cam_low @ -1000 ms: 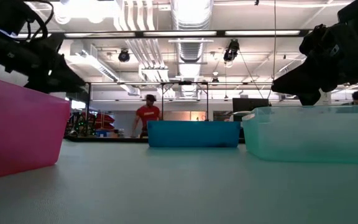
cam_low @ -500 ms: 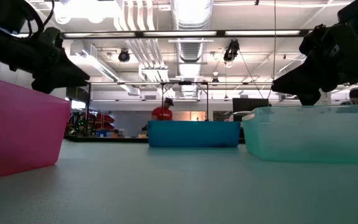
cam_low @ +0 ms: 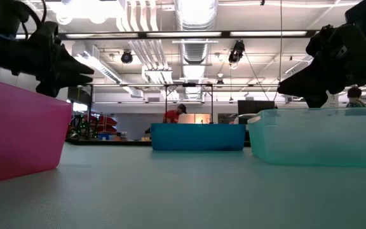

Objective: Sort silverware by color (type)
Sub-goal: Return to Home Position

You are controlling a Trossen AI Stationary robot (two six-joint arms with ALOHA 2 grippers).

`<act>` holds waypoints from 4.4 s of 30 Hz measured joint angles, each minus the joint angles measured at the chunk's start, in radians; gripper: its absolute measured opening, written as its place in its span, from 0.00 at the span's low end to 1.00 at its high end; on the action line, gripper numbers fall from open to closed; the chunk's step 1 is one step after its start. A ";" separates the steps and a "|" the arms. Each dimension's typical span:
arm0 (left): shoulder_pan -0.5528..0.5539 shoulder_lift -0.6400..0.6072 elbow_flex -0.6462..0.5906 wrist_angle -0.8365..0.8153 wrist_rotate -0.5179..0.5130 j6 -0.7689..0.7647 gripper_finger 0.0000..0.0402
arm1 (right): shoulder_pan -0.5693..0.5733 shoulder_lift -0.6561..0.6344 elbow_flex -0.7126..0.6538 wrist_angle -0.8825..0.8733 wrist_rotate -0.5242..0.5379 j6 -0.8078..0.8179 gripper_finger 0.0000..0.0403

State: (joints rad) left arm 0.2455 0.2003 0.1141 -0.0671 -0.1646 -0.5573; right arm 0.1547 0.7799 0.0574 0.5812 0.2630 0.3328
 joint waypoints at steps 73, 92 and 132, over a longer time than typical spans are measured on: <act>0.000 -0.179 -0.104 0.179 -0.001 -0.006 0.24 | 0.000 -0.464 -0.047 -0.189 -0.001 0.000 0.20; 0.000 -0.179 -0.103 0.178 -0.001 -0.006 0.24 | -0.040 -0.774 -0.047 -0.142 -0.001 0.000 0.21; 0.000 -0.178 -0.103 0.178 -0.001 -0.006 0.24 | -0.040 -0.731 -0.048 -0.162 0.000 0.000 0.18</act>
State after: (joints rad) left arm 0.2459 0.0219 0.0109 0.1112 -0.1658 -0.5632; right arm 0.1150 0.0490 0.0097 0.4191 0.2626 0.3325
